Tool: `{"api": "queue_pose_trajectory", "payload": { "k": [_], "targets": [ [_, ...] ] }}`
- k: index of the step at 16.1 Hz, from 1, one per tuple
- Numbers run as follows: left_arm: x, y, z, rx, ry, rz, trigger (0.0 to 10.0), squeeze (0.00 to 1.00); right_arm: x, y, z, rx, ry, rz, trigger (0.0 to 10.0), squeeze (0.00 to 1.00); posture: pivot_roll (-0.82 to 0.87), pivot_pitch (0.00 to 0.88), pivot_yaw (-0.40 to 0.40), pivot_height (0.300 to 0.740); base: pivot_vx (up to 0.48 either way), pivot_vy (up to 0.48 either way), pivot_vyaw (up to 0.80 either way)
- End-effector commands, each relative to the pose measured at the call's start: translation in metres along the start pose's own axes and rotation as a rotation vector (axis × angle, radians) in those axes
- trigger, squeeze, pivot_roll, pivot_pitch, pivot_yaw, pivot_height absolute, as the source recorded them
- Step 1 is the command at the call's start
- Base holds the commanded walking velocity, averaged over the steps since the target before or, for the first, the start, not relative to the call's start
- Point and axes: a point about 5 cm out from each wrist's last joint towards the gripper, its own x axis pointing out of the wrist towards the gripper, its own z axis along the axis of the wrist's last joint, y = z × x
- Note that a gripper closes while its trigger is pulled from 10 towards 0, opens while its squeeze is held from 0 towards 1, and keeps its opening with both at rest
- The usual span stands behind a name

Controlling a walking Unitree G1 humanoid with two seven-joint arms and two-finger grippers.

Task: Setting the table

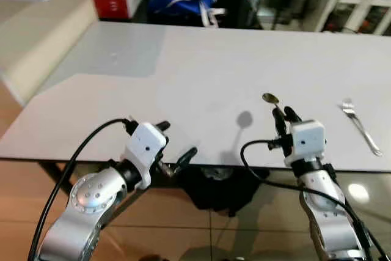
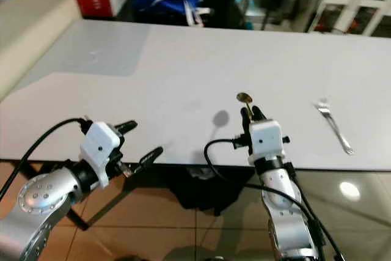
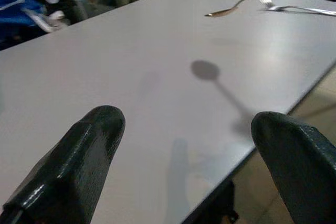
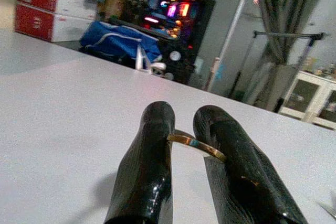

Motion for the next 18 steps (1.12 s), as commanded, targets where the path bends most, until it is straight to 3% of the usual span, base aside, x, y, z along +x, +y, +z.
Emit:
{"api": "queue_pose_trajectory", "payload": {
  "k": [1,8,16,18],
  "targets": [
    [0.0,-0.005,0.003,0.014,-0.013,-0.051,10.0,0.0,-0.004,-0.004,-0.005,-0.016,0.005,-0.036,10.0,0.0,0.05,0.0,-0.02,0.74,0.0,0.0,0.0],
    [0.004,-0.004,0.0,0.029,-0.019,-0.059,10.0,0.0,-0.014,0.006,-0.026,0.03,0.03,-0.067,10.0,0.0,0.06,0.0,-0.005,0.74,0.0,0.0,0.0],
    [0.003,-0.01,-0.006,0.023,-0.002,-0.061,10.0,0.0,-0.004,0.004,-0.041,0.029,0.054,-0.059,10.0,0.0,0.07,0.0,-0.018,0.74,0.0,0.0,0.0],
    [0.004,-0.011,-0.006,0.023,-0.001,-0.061,10.0,0.0,0.0,0.007,-0.051,0.037,0.111,-0.047,10.0,0.0,0.08,0.0,-0.03,0.74,0.0,0.0,0.0]
  ]
}}
